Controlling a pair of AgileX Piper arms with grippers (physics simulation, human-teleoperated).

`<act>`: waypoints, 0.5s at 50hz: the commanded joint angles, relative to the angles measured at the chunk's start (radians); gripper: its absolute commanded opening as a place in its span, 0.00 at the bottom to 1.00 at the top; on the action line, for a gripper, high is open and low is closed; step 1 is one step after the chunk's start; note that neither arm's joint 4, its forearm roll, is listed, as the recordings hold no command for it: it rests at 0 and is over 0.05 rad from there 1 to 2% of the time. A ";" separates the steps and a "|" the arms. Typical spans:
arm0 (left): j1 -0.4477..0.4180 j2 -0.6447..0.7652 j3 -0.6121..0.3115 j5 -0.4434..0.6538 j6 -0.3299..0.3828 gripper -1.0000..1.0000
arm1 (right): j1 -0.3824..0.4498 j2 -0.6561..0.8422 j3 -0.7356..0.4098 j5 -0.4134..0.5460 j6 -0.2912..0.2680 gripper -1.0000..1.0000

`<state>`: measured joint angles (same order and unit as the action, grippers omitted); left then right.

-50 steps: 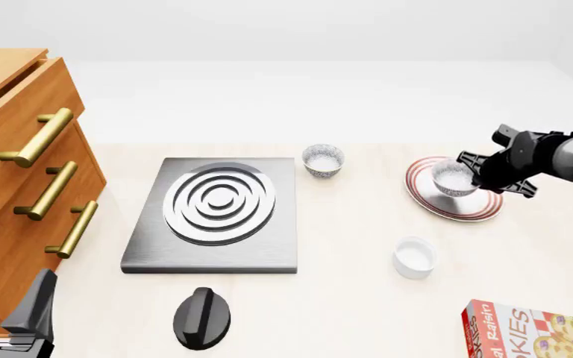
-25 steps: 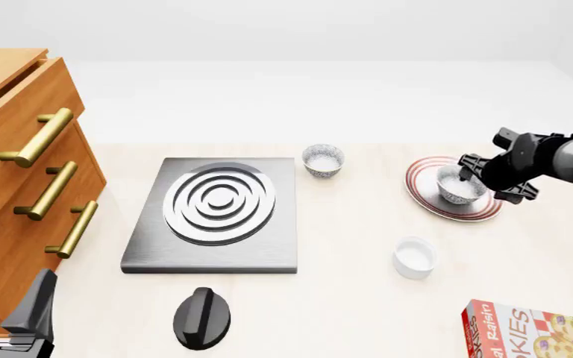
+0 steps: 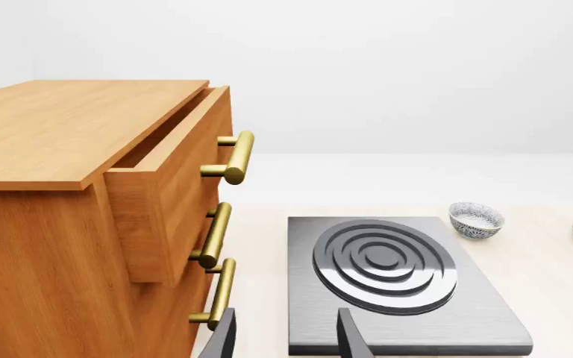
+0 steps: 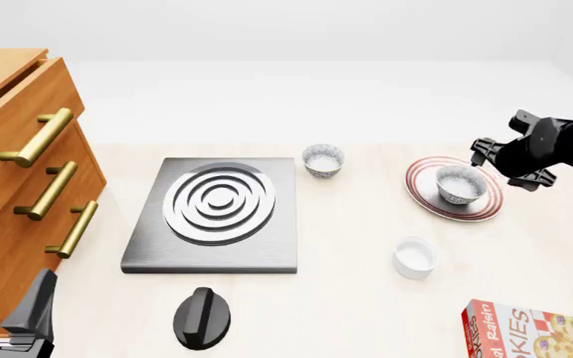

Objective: Pick the akita bowl next to the cookies box and place it on the plate.

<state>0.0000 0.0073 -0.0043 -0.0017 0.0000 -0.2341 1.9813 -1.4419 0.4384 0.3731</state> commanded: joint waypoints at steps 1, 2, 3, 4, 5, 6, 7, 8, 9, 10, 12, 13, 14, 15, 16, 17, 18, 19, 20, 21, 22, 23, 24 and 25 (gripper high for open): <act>0.000 0.000 0.000 0.000 0.000 1.00 | -0.024 -0.138 -0.006 0.054 -0.019 1.00; 0.000 0.000 0.000 0.000 0.000 1.00 | -0.030 -0.157 -0.011 0.062 -0.026 1.00; 0.000 0.000 0.000 0.000 0.000 1.00 | -0.032 -0.168 -0.013 0.070 -0.029 1.00; 0.000 0.000 0.000 0.000 0.000 1.00 | -0.044 -0.178 -0.021 0.077 -0.045 1.00; 0.000 0.000 0.000 0.000 0.000 1.00 | -0.042 -0.196 -0.020 0.084 -0.043 1.00; 0.000 0.000 0.000 0.000 0.000 1.00 | -0.034 -0.207 -0.015 0.088 -0.035 1.00; 0.000 0.000 0.000 0.000 0.000 1.00 | -0.027 -0.215 -0.010 0.092 -0.031 1.00; 0.000 0.000 0.000 0.000 0.000 1.00 | -0.026 -0.226 -0.007 0.096 -0.030 1.00; 0.000 0.000 0.000 0.000 0.000 1.00 | -0.035 -0.235 -0.010 0.096 -0.037 1.00; 0.000 0.000 0.000 0.000 0.000 1.00 | -0.042 -0.243 -0.012 0.098 -0.044 1.00; 0.000 0.000 0.000 0.000 0.000 1.00 | -0.031 -0.273 0.010 0.092 -0.033 1.00; 0.000 0.000 0.000 0.000 0.000 1.00 | -0.040 -0.296 0.017 0.086 -0.040 1.00; 0.000 0.000 0.000 0.000 0.000 1.00 | -0.040 -0.296 0.017 0.086 -0.040 1.00; 0.000 0.000 0.000 0.000 0.000 1.00 | -0.040 -0.307 0.023 0.087 -0.043 1.00; 0.000 0.000 0.000 0.000 0.000 1.00 | -0.029 -0.329 0.042 0.082 -0.036 1.00; 0.000 0.000 0.000 0.000 0.000 1.00 | -0.023 -0.343 0.052 0.080 -0.035 1.00; 0.000 0.000 0.000 0.000 0.000 1.00 | -0.019 -0.359 0.060 0.077 -0.042 1.00; 0.000 0.000 0.000 0.000 0.000 1.00 | -0.026 -0.383 0.071 0.071 -0.038 1.00; 0.000 0.000 0.000 0.000 0.000 1.00 | -0.026 -0.383 0.071 0.071 -0.038 1.00; 0.000 0.000 0.000 0.000 0.000 1.00 | -0.032 -0.425 0.082 0.068 -0.041 1.00; 0.000 0.000 0.000 0.000 0.000 1.00 | -0.039 -0.449 0.087 0.065 -0.045 1.00; 0.000 0.000 0.000 0.000 0.000 1.00 | -0.057 -0.484 0.092 0.063 -0.059 1.00; 0.000 0.000 0.000 0.000 0.000 1.00 | -0.062 -0.512 0.099 0.059 -0.065 1.00; 0.000 0.000 0.000 0.000 0.000 1.00 | -0.067 -0.553 0.112 0.053 -0.073 1.00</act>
<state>0.0000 0.0073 -0.0043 -0.0017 0.0000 -0.2712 1.6318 -1.3894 0.5057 0.3302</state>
